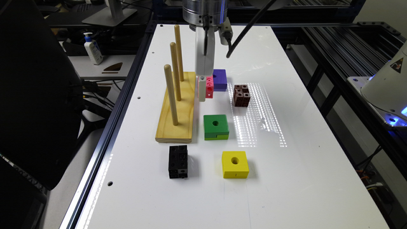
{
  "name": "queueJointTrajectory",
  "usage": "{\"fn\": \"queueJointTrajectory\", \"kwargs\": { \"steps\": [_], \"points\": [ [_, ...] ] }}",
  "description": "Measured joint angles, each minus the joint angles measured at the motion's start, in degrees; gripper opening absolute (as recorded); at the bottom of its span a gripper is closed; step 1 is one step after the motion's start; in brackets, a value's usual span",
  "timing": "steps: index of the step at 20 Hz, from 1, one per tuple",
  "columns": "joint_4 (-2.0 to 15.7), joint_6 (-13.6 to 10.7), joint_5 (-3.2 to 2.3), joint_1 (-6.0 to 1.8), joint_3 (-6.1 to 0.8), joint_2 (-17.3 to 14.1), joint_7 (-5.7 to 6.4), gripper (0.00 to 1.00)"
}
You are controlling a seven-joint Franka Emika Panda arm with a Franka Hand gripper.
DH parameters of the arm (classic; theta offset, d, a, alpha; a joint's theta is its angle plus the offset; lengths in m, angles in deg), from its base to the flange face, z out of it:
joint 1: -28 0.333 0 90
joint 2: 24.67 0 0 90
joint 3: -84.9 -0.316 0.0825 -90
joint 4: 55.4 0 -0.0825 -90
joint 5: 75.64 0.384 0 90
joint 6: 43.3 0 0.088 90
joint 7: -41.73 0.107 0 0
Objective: Pick up pink block.
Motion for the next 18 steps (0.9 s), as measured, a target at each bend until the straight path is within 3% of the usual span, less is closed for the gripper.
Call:
{"fn": "queueJointTrajectory", "kwargs": {
  "steps": [6, 13, 18],
  "points": [
    [-0.03, -5.3, 0.02, 0.00, -0.01, 5.3, 0.04, 0.00],
    [0.12, -6.8, 0.02, 0.01, -0.01, 7.1, 0.07, 0.00],
    [0.14, -12.2, 0.05, 0.01, -0.02, 12.5, 0.09, 0.00]
  ]
}}
